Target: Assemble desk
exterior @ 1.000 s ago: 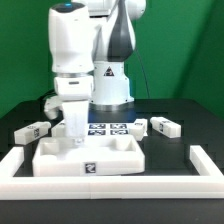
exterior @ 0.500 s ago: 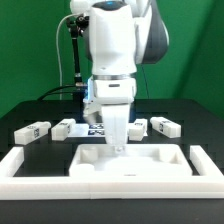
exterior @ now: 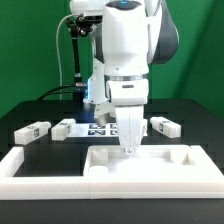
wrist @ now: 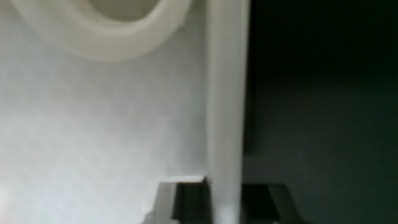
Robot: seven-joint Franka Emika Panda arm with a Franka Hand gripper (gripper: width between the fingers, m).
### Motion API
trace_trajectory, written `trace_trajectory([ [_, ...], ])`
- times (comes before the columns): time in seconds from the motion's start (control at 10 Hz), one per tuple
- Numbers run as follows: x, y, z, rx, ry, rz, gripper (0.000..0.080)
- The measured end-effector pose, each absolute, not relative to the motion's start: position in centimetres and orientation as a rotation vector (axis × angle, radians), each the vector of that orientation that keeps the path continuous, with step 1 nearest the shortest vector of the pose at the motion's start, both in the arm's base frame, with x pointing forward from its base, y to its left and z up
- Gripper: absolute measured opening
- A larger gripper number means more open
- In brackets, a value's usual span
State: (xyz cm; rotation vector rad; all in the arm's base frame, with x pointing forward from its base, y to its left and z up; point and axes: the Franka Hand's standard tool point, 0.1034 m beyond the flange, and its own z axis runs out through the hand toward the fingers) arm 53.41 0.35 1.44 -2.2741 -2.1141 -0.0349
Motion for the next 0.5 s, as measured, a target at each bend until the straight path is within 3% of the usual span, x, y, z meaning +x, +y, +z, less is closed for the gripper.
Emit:
trace_trajectory([
  [0.1,53.37,0.36,1.38,-2.273,-2.113,-0.033,0.0058],
  [0.3,53.34,0.34,1.32,-2.273,-2.113,-0.032,0.0369],
  [0.4,53.33,0.34,1.31,-2.273,-2.112,-0.032,0.0369],
  [0.5,53.32,0.34,1.30,-2.273,-2.112,-0.032,0.0549],
])
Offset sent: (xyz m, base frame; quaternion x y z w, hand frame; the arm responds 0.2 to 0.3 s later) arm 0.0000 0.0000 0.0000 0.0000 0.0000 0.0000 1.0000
